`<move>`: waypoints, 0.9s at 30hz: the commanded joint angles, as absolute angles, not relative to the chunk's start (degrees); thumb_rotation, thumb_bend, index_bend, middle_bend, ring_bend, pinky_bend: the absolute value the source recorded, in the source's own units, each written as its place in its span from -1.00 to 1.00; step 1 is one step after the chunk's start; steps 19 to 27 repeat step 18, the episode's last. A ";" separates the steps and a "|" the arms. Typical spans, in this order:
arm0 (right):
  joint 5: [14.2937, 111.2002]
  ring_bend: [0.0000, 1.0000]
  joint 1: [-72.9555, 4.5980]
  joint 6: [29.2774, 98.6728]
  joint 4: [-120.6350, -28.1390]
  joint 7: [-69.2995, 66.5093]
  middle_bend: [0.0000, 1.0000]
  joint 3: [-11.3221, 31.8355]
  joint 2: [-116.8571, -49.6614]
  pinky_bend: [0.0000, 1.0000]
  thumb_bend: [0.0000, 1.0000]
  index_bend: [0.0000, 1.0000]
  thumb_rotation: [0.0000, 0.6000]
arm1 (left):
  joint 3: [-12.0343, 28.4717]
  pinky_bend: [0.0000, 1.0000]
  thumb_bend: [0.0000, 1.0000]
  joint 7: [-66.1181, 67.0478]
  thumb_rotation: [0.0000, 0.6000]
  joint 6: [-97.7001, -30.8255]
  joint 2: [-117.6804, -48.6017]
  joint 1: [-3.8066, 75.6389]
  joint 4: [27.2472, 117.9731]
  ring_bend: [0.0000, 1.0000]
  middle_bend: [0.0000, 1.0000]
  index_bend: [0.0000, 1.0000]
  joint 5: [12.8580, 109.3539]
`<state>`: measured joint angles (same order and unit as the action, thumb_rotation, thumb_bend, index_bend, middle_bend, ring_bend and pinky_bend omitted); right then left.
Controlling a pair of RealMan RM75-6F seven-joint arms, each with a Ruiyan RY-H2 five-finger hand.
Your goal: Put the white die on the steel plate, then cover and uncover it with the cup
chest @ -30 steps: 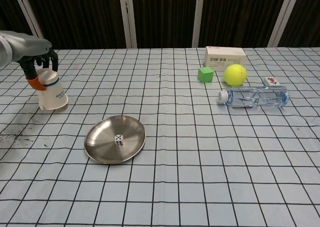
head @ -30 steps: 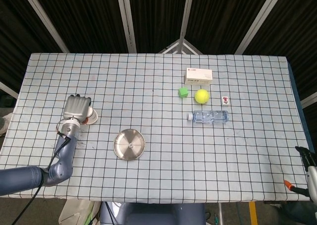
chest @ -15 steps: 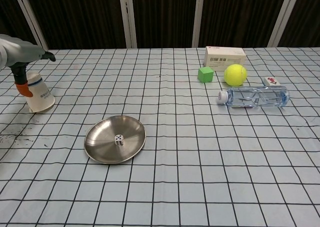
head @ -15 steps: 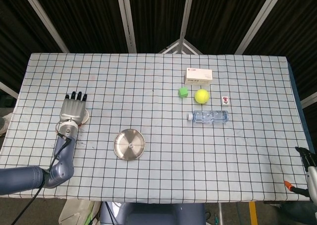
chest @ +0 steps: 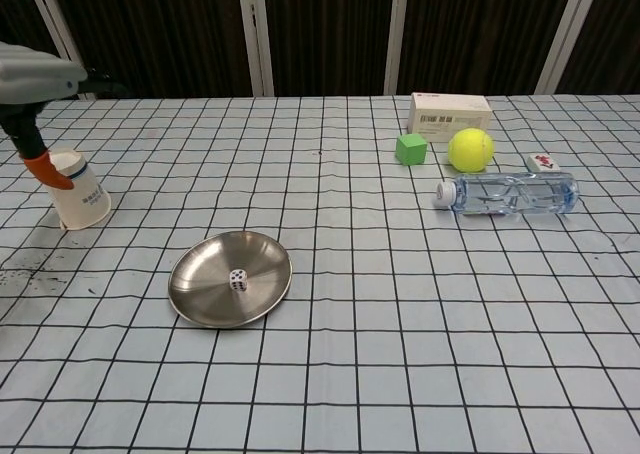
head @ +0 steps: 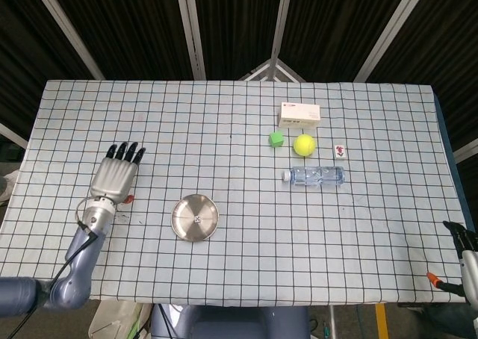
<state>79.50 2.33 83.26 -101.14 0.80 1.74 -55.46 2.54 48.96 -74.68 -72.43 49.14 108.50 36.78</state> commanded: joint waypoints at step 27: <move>83.95 -0.71 2.81 86.88 -99.37 0.92 -0.75 1.67 -56.91 -0.75 -0.92 -0.75 1.00 | -13.38 -0.87 -0.47 21.20 1.00 -96.89 -76.71 20.57 96.21 -1.00 -1.00 -0.90 72.13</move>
